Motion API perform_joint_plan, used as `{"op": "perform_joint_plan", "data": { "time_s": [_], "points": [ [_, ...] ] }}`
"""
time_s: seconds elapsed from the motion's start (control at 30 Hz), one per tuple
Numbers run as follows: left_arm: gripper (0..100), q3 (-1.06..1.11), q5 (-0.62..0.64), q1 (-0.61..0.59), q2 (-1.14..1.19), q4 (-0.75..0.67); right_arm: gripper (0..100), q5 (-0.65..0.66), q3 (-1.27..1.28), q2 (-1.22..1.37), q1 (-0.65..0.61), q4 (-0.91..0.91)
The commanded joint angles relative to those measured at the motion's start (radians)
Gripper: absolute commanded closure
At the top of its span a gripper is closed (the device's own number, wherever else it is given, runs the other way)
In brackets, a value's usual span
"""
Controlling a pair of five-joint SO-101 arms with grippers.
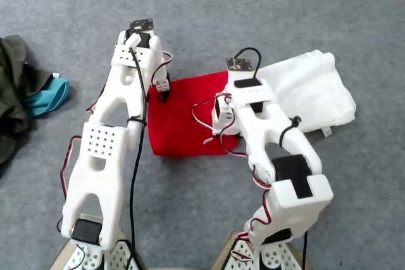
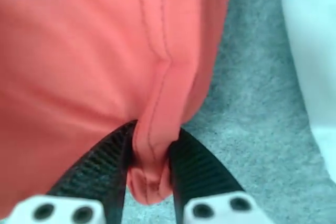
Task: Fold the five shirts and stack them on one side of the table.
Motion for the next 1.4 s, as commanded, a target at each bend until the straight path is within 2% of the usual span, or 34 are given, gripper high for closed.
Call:
{"op": "perform_joint_plan", "data": {
  "time_s": [0.0,0.13,0.33,0.47,0.63,1.13,1.37],
  "points": [
    [87,-0.137,-0.009,0.004,0.020,0.035,98.4,0.012,-0.048,0.033,0.021,0.063],
    [87,-0.223,-0.017,0.010,0.015,0.054,98.4,0.018,-0.150,0.033,0.021,0.161],
    [95,-0.306,-0.146,0.056,0.014,0.054,98.4,0.071,-0.328,0.030,0.021,0.324],
    [96,-0.398,-0.161,0.093,0.014,0.054,98.4,0.074,-0.409,-0.022,0.021,0.385],
    [96,-0.496,-0.160,0.096,0.014,0.054,98.4,0.074,-0.420,-0.099,0.015,0.405],
    [96,-0.503,-0.160,0.084,-0.054,0.054,98.4,0.069,-0.415,-0.180,0.017,0.396],
    [96,-0.501,-0.160,0.105,-0.110,0.054,98.4,0.074,-0.489,-0.205,0.021,0.407]
  ]
}}
